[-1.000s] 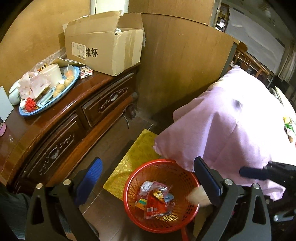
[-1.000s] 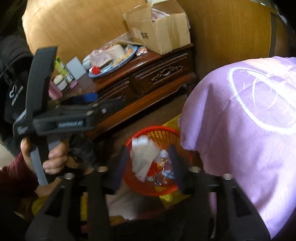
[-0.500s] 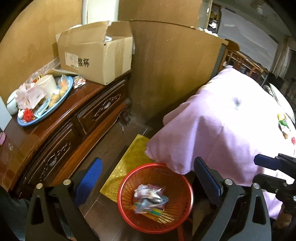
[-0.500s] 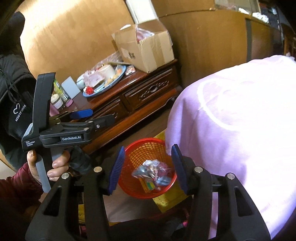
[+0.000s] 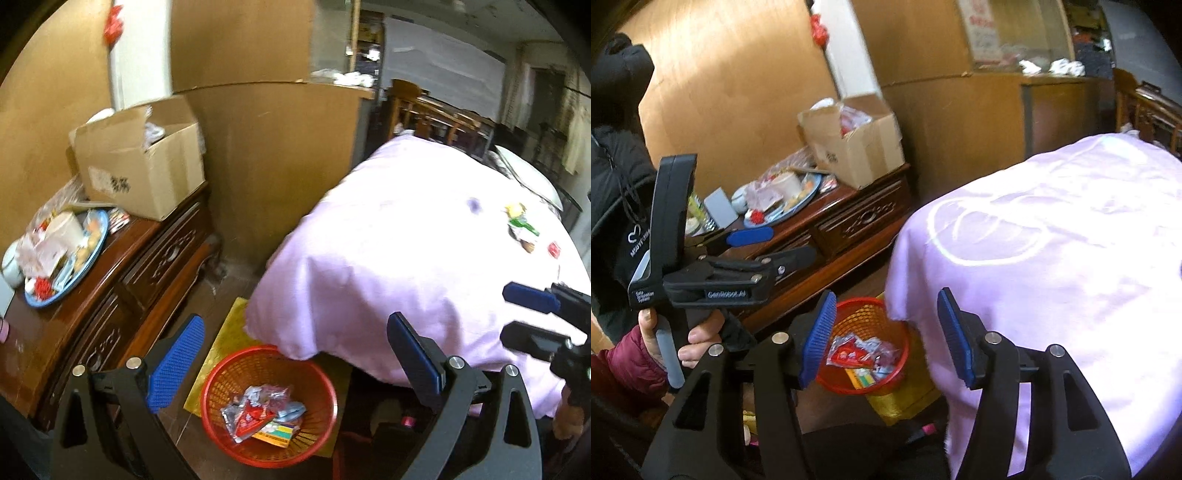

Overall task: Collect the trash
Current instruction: 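Move both tools back over the bed toward the milk cartons and tissue box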

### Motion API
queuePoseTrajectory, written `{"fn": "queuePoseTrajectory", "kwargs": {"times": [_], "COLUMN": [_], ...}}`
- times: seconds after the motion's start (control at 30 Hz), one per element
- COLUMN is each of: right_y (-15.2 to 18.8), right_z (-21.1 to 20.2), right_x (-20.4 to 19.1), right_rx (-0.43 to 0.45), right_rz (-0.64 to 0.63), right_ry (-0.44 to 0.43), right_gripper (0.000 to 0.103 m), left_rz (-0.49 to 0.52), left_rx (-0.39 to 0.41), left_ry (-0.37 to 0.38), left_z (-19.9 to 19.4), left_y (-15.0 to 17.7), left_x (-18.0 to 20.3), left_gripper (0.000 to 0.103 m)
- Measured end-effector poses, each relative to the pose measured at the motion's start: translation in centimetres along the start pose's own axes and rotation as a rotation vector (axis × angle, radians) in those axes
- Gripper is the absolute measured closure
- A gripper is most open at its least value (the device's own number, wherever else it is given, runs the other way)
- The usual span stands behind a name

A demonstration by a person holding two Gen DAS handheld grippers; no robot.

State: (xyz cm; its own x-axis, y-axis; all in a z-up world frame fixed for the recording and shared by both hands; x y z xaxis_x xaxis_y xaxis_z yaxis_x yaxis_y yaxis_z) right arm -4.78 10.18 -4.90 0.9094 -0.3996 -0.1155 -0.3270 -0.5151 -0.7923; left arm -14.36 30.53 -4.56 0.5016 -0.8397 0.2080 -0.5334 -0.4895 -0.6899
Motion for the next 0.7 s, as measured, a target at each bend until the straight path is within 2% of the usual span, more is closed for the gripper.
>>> {"fn": "queuePoseTrajectory", "kwargs": {"times": [0.27, 0.5, 0.7], "right_y": [2.6, 6.4, 10.1], "right_z": [-4.4, -8.1, -11.1], "right_x": [5.0, 12.2, 18.7], "right_rx": [0.052, 0.078, 0.068], "right_rz": [0.1, 0.212, 0.321], "right_ry": [0.123, 0.309, 0.459], "right_gripper": [0.04, 0.036, 0.036], "left_rz": [0.112, 0.198, 0.224], "left_rx": [-0.042, -0.113, -0.175], "left_ry": [0.042, 0.07, 0.159], "left_z": [0.5, 3.1, 6.7], "left_y": [1.2, 2.5, 2.7], "left_x": [5.5, 11.3, 17.8], "left_gripper": [0.006, 0.006, 0.006]}}
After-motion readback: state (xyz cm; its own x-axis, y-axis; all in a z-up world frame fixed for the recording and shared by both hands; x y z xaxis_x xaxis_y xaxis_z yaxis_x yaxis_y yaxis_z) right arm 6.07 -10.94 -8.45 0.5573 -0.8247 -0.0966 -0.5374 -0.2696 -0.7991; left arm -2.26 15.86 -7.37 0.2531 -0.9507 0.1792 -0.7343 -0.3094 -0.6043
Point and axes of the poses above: each gripper's, at about its wrist camera, not at the fingertips, and z roughly the way its jaws point, x to its right, y to its underside, the point moved 1 cm from there along z, roughly the way its jaws point, and after that the axes turned 14 degrees about -z, right-handed, at the moved point
